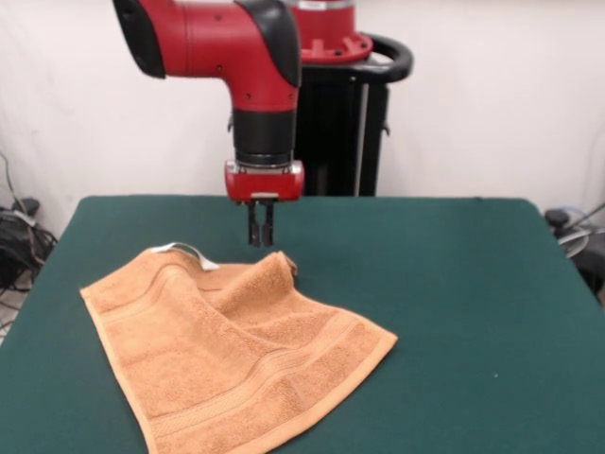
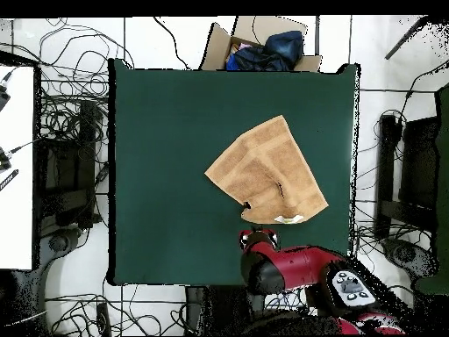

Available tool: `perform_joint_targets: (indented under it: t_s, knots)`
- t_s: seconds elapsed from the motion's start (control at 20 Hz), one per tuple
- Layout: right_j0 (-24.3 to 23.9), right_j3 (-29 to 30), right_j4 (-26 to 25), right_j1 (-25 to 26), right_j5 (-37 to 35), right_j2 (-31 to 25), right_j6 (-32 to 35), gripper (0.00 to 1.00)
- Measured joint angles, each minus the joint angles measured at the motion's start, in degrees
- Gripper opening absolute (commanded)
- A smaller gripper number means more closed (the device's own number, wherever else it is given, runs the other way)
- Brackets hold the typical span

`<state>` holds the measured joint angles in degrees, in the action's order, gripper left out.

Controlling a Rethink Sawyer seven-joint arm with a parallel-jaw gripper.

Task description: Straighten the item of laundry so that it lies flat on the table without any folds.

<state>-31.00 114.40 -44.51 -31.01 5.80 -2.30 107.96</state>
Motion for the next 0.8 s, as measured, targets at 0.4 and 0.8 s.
perform_joint_targets:
  t_s: [0.4,0.8]
  knots:
    - [-0.3,0.0,0.0,-1.5,0.0,-0.8,0.0,0.0]
    - [-2.5,0.0,0.0,-4.6,0.0,-1.9,0.0,0.0]
